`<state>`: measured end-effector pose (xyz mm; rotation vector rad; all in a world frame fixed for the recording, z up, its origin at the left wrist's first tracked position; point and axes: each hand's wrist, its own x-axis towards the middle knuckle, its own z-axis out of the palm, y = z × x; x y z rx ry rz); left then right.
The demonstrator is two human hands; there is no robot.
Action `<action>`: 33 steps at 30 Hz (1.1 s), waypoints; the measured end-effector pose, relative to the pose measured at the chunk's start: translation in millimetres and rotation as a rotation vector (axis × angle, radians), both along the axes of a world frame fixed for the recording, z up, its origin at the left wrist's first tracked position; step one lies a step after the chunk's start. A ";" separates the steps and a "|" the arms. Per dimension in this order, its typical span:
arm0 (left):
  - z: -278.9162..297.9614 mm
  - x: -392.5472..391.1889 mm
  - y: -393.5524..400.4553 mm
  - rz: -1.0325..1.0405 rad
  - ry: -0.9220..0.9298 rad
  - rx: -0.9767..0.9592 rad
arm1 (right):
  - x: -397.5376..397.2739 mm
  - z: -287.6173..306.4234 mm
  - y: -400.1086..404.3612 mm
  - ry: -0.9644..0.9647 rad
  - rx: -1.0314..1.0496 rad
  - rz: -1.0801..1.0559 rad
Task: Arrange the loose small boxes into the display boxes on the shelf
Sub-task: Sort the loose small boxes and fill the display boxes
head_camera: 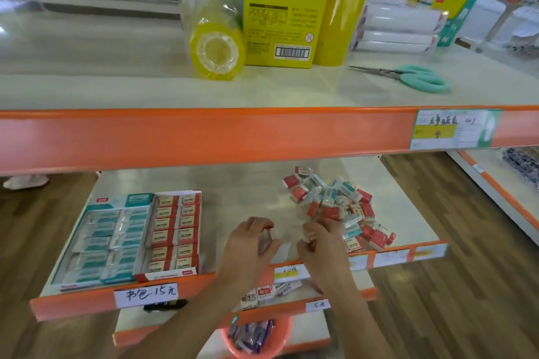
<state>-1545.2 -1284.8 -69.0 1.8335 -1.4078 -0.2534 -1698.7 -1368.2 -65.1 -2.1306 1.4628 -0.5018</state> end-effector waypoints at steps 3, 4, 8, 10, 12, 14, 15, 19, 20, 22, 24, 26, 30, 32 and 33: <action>1.5 1.5 7.1 0.047 -0.040 0.019 | 4.5 0.9 2.5 -0.023 0.056 0.066; 1.2 2.5 9.7 0.066 -0.063 0.048 | 4.8 0.7 3.0 -0.028 0.055 0.077; -4.2 6.8 20.6 0.107 -0.047 0.137 | 4.6 -2.3 4.6 -0.068 0.015 0.040; -6.2 7.7 21.9 0.117 -0.008 0.158 | 6.7 -4.6 8.9 -0.079 -0.043 0.041; -7.5 8.1 21.5 0.130 0.033 0.163 | 8.6 -6.8 12.8 -0.081 -0.082 0.052; -7.6 8.4 21.6 0.141 0.062 0.154 | 8.8 -8.1 13.2 -0.079 -0.073 0.053; -7.6 8.5 21.8 0.144 0.072 0.145 | 8.7 -8.1 12.4 -0.071 -0.061 0.050; -6.8 11.0 21.7 0.130 0.128 0.147 | 10.9 -3.7 12.3 -0.045 -0.025 0.049; -5.5 12.1 21.1 0.111 0.143 0.157 | 11.6 -2.4 13.0 -0.043 -0.020 0.049; -2.8 16.3 19.4 0.048 0.167 0.178 | 12.7 -1.1 13.8 -0.035 -0.021 0.056; 0.7 21.5 18.9 -0.041 0.151 0.215 | 13.3 -0.6 15.2 -0.035 -0.023 0.066; 2.6 26.2 19.8 -0.104 0.089 0.251 | 13.4 -0.9 16.1 -0.040 -0.025 0.068; 5.1 30.5 22.2 -0.096 -0.124 0.304 | 15.2 -1.1 15.3 -0.071 -0.018 0.081; 10.6 30.2 23.9 -0.057 -0.215 0.299 | 18.7 0.7 15.5 -0.097 0.004 0.105; 13.1 30.1 25.4 -0.047 -0.239 0.284 | 20.8 1.8 15.9 -0.106 0.014 0.118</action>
